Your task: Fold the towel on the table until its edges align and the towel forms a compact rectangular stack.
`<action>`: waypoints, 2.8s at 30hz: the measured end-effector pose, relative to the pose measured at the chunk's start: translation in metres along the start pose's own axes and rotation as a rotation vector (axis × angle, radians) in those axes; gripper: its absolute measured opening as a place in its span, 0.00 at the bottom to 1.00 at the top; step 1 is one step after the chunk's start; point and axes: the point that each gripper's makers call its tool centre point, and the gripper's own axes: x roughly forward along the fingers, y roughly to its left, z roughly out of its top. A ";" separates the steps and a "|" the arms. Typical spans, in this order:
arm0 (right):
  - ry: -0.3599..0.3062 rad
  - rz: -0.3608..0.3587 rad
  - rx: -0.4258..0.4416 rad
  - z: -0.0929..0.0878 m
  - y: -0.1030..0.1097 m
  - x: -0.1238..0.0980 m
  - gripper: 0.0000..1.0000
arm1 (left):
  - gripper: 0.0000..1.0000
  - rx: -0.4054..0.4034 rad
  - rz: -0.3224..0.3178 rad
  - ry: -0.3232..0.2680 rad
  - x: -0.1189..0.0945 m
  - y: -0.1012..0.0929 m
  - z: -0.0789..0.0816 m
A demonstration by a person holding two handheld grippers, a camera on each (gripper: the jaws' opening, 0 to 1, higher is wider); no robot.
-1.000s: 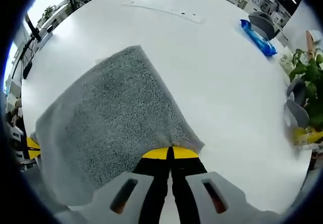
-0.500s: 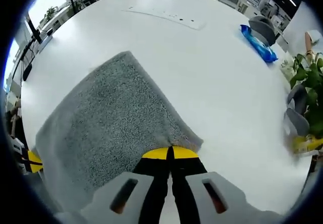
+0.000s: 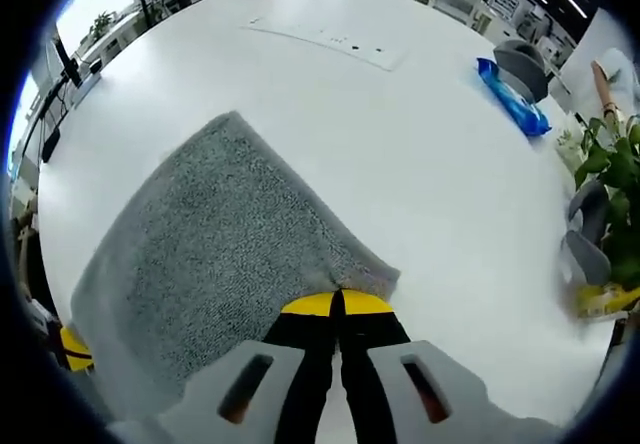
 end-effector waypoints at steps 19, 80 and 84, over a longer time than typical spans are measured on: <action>-0.029 -0.002 -0.012 0.013 -0.004 0.002 0.00 | 0.01 0.007 -0.044 -0.033 0.012 -0.011 0.015; -0.461 0.197 -0.130 -0.069 0.122 -0.164 0.01 | 0.10 0.023 -0.126 -0.033 0.008 -0.011 0.032; -0.402 0.216 -0.129 -0.103 0.133 -0.156 0.04 | 0.11 0.058 -0.132 -0.078 -0.007 -0.011 0.041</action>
